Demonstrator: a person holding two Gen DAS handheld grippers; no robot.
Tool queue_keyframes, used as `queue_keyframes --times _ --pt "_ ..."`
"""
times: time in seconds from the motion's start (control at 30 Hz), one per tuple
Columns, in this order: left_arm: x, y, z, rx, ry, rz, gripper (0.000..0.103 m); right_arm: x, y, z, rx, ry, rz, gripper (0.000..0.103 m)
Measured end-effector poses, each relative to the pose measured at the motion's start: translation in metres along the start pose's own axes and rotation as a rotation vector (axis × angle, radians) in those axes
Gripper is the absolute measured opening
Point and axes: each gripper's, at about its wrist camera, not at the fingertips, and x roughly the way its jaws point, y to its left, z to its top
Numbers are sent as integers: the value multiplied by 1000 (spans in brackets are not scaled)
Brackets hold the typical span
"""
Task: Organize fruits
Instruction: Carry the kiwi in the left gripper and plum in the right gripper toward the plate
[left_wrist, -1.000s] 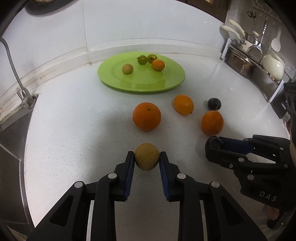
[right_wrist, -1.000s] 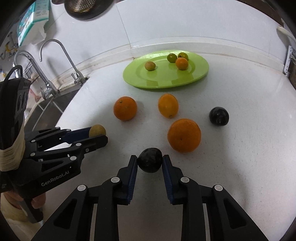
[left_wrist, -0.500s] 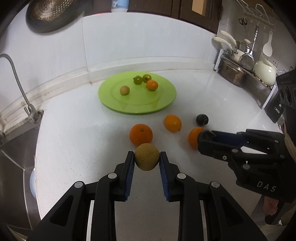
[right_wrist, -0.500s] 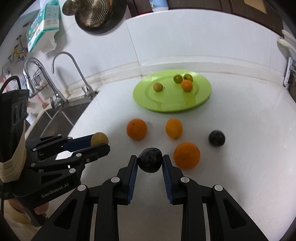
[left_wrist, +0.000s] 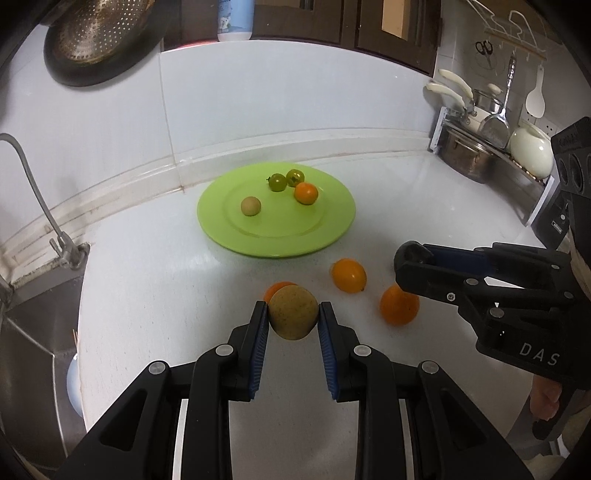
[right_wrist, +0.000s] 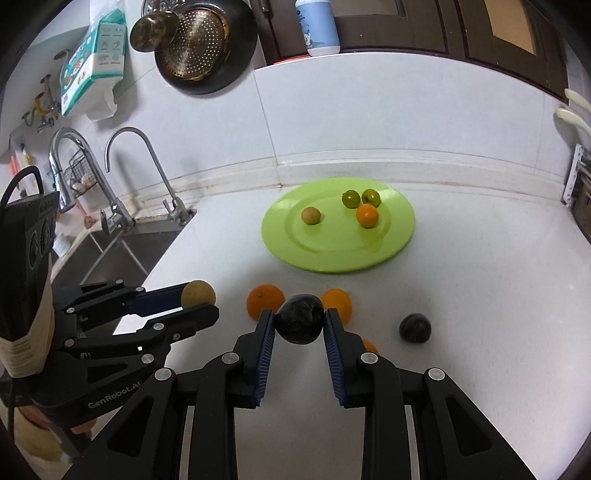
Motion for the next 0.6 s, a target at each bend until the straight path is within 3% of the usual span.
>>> queue_keyframes --times 0.6 --pt "21 10 63 45 -55 21 27 24 -24 58 -40 -17 3 28"
